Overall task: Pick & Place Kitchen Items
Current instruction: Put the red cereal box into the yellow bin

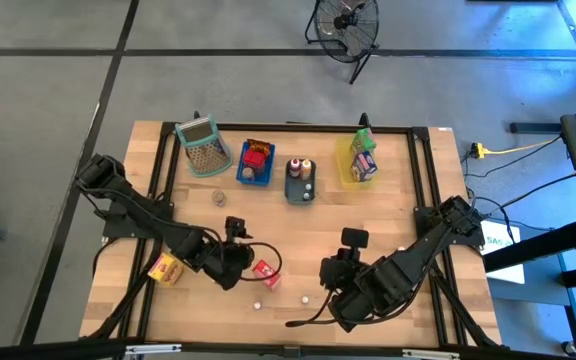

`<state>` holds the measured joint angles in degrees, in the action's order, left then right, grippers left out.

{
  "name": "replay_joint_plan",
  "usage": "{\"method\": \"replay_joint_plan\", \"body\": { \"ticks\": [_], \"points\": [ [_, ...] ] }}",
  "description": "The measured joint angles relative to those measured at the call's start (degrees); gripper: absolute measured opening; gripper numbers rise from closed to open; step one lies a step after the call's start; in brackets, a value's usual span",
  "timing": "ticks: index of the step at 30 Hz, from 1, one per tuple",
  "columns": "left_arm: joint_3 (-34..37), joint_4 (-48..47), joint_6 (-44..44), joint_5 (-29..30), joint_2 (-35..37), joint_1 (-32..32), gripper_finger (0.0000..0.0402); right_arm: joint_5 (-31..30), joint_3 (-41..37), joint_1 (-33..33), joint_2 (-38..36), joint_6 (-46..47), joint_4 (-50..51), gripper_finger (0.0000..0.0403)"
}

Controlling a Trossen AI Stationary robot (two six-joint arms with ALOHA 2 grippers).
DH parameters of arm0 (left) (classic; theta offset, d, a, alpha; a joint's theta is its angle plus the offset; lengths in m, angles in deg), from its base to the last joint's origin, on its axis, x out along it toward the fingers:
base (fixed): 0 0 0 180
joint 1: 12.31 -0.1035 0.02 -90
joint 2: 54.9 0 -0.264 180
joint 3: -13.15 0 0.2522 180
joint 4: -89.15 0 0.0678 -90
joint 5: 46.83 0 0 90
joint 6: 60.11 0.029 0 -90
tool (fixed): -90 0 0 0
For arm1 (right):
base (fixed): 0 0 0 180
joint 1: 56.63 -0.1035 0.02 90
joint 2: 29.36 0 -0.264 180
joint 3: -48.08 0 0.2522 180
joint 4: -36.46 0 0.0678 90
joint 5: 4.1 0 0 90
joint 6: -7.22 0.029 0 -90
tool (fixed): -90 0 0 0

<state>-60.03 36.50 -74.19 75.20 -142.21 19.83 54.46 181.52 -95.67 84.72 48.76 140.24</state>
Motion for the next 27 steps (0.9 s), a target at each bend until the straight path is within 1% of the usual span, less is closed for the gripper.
{"method": "replay_joint_plan", "body": {
  "ticks": [5,10,17,27],
  "points": [
    [-0.01,0.26,-0.36,1.45,0.2,0.0,0.0318,0.04,0.0,0.0,0.0,0.0,0.0,0.0105],
    [-0.01,0.19,0.16,-1.47,0.2,0.0,0.0318,0.15,0.0,0.0,-0.02,0.0,0.0,0.0105],
    [0.0,0.19,4.52,-1.6,0.2,0.0,0.0318,0.13,0.01,0.0,-0.04,0.0,-0.01,0.0105],
    [-0.02,0.29,2.87,-1.5,0.2,-0.02,0.0318,0.09,0.02,0.51,-0.07,0.23,-0.02,0.0105]
  ]
}}
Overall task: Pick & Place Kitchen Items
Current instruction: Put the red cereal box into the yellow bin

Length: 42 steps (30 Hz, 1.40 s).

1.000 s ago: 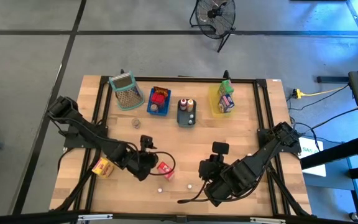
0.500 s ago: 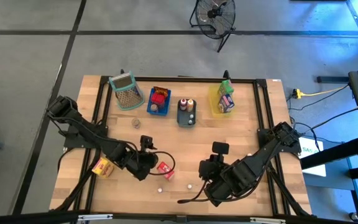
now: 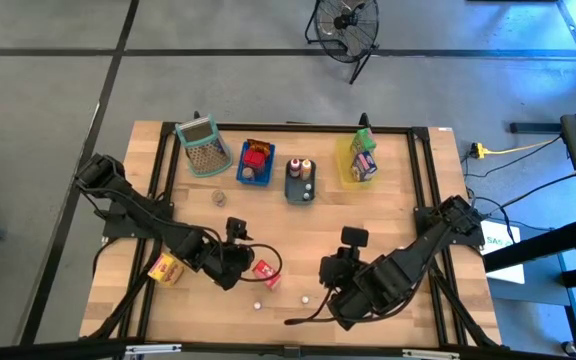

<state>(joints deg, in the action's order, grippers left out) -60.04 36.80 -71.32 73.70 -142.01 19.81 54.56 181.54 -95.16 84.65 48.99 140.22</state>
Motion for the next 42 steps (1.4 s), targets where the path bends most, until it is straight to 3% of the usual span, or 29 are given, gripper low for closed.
{"method": "replay_joint_plan", "body": {
  "ticks": [26,30,35,42],
  "points": [
    [0.01,1.61,0.16,-1.93,0.02,-0.77,0.0319,0.04,0.0,0.58,0.0,-0.65,0.01,0.0105],
    [0.01,1.59,-0.04,-2.44,0.02,-0.74,0.0337,0.04,0.0,0.58,0.0,-0.64,0.01,0.0105],
    [0.01,1.57,2.3,-2.71,0.02,-1.56,0.0391,0.04,0.0,0.58,-0.01,-0.65,0.02,0.0105],
    [0.01,1.59,1.52,-3.33,0.02,-1.53,0.0391,0.04,0.0,0.58,-0.02,-0.65,0.02,0.0105]
  ]
}}
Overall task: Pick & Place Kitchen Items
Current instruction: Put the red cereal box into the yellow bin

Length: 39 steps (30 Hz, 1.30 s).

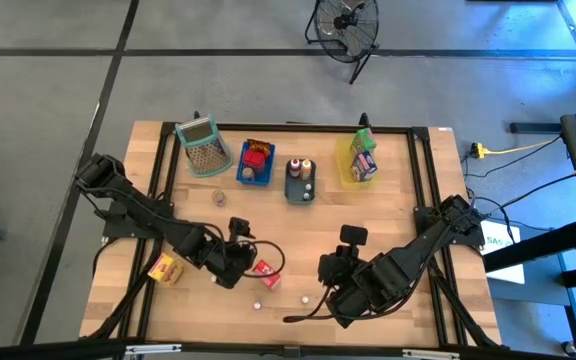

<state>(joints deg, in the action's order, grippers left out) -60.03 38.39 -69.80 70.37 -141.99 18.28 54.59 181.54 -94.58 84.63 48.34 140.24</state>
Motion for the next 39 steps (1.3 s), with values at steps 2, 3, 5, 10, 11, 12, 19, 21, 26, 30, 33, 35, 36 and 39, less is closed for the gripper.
{"method": "replay_joint_plan", "body": {
  "ticks": [2,3,5,10,11,12,19,21,26,30,33,35,36,39],
  "points": [
    [0.01,-0.01,0.0,-0.05,0.0,-0.02,0.0392,0.0,0.0,0.0,0.0,0.0,0.0,0.0105],
    [0.01,-0.01,0.0,-0.05,0.0,-0.02,0.0392,0.0,0.0,0.0,0.0,0.0,0.0,0.0105],
    [0.01,-0.01,0.0,-0.11,0.0,0.02,0.0392,0.0,0.0,0.0,0.0,0.0,-0.02,0.0105],
    [0.01,-0.01,-0.02,-0.14,0.0,0.04,0.0392,-0.02,0.0,0.0,0.0,0.0,0.0,0.0105],
    [0.0,-0.01,-0.01,-0.17,0.0,0.04,0.0392,-0.02,0.0,0.0,0.0,0.0,-0.02,0.0105],
    [0.01,-0.01,-0.02,-0.25,0.0,0.04,0.0392,-0.02,0.0,0.0,0.0,0.0,0.0,0.0105],
    [0.01,-0.01,-0.02,-0.25,0.0,0.04,0.0392,-0.15,0.0,0.0,0.0,0.0,-0.02,0.0105],
    [0.01,-0.01,-0.02,-0.27,0.0,0.04,0.0392,-0.15,0.0,0.0,0.0,0.0,0.0,0.0105],
    [-0.01,-0.01,-0.02,-0.27,0.0,0.04,0.0391,-0.15,0.0,0.0,0.0,0.0,0.0,0.0105],
    [-0.01,-0.01,-1.43,-1.25,0.0,0.05,0.0392,-0.15,0.0,0.0,0.0,0.0,0.0,0.0105],
    [0.01,-0.01,-3.05,-3.1,0.0,0.07,0.0391,-0.15,0.0,0.0,0.0,-0.01,-0.02,0.0105],
    [-0.01,-0.01,-2.21,-3.17,0.0,0.07,0.0391,-0.15,0.0,0.0,0.0,-0.01,0.0,0.0105],
    [0.01,-0.01,-1.38,-3.17,0.0,0.04,0.0391,-0.15,0.0,0.0,0.0,0.0,0.0,0.0105],
    [0.0,-0.01,1.6,-3.15,0.0,0.04,0.0392,-0.13,0.0,0.0,0.0,0.0,0.0,0.0105]
  ]
}}
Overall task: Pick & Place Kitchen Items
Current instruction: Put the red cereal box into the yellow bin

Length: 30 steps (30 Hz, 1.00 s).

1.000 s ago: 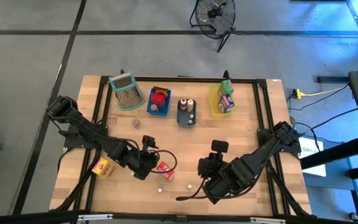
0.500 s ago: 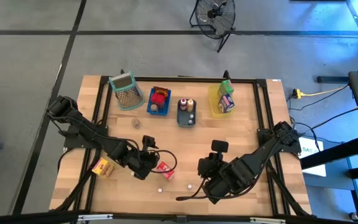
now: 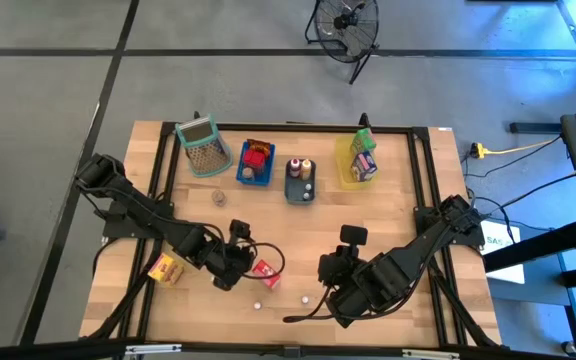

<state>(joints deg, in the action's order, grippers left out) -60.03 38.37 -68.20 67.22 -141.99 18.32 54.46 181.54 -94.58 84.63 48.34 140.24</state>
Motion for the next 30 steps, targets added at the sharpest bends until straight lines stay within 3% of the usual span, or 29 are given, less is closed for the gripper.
{"method": "replay_joint_plan", "body": {
  "ticks": [9,30],
  "points": [
    [0.01,-0.02,1.98,-4.19,0.0,0.39,0.0392,0.02,0.0,-0.01,0.0,0.0,0.0,0.0105],
    [-0.01,-0.04,6.95,-4.86,0.0,0.39,0.0391,0.17,0.0,0.0,0.0,0.0,-0.01,0.0105]
  ]
}}
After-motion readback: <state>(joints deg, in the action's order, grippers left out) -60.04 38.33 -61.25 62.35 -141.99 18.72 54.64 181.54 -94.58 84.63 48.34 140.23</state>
